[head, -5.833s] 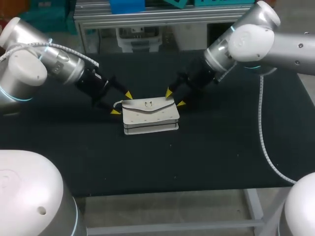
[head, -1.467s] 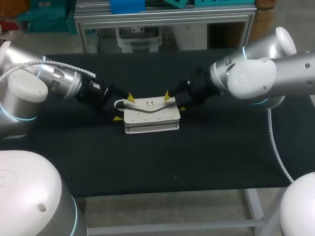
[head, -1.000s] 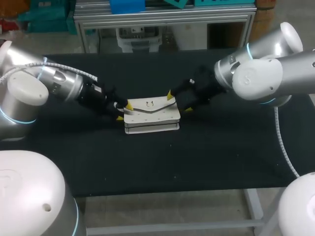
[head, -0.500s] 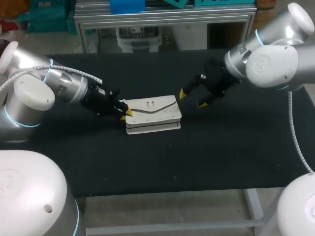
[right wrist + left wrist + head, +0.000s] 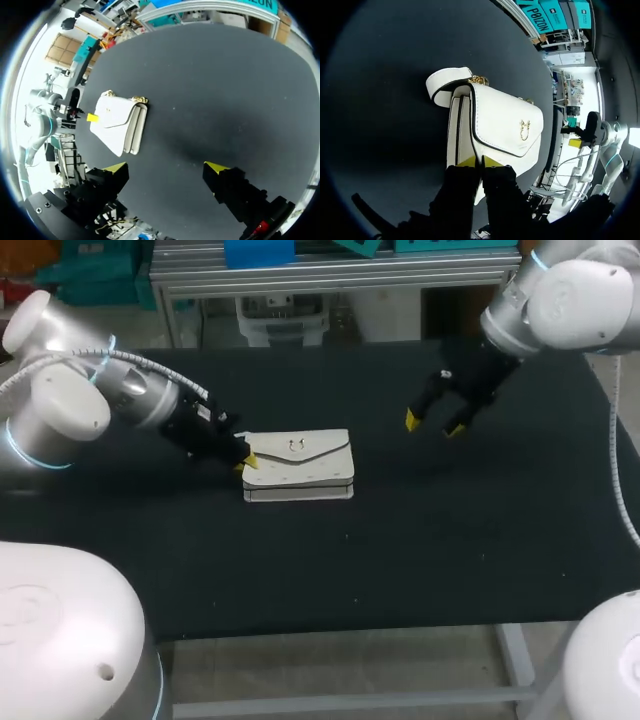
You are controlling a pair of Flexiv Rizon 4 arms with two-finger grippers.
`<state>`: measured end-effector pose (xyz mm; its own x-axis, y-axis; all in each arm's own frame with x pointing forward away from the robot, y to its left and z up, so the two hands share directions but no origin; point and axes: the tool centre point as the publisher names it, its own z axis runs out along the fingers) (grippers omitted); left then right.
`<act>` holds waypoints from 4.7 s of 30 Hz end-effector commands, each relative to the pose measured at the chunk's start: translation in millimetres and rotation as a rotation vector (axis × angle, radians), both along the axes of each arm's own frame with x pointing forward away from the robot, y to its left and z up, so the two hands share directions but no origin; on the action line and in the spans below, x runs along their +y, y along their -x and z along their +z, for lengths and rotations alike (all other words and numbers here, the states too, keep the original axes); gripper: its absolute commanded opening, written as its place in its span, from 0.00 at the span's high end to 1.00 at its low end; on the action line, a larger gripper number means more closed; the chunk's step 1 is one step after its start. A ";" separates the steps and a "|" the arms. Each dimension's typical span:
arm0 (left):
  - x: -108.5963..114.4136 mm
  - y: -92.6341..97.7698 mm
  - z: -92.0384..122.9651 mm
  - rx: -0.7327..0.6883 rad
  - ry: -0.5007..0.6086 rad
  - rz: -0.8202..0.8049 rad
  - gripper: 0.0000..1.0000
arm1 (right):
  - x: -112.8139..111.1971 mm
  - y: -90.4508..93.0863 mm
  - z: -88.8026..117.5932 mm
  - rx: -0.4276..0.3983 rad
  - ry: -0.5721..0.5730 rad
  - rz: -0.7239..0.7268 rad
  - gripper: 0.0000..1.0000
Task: Pick up the bag, open it, inspect its contents, close it, and place it on the opposite side
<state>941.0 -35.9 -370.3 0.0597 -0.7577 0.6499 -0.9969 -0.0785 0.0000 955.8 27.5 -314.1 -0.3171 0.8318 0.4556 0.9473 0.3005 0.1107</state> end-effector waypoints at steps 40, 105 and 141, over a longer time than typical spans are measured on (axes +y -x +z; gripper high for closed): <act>145.2 -109.6 9.7 -0.091 -0.099 -0.048 1.00 | -173.2 -94.8 27.2 0.011 0.276 -0.215 0.00; 347.1 -171.0 54.7 -0.111 -0.357 0.080 0.00 | -237.9 -151.4 58.5 -0.002 0.457 -0.223 0.00; 231.7 -68.0 157.7 -0.242 -0.785 0.197 0.00 | -227.6 -113.6 79.2 -0.036 0.500 -0.235 0.00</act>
<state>1024.4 202.9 -216.9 0.1330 -0.9858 0.1029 -0.9894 -0.1259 0.0730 1076.1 -201.3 -237.4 -0.1080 0.9940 -0.0145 0.9936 0.1085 0.0314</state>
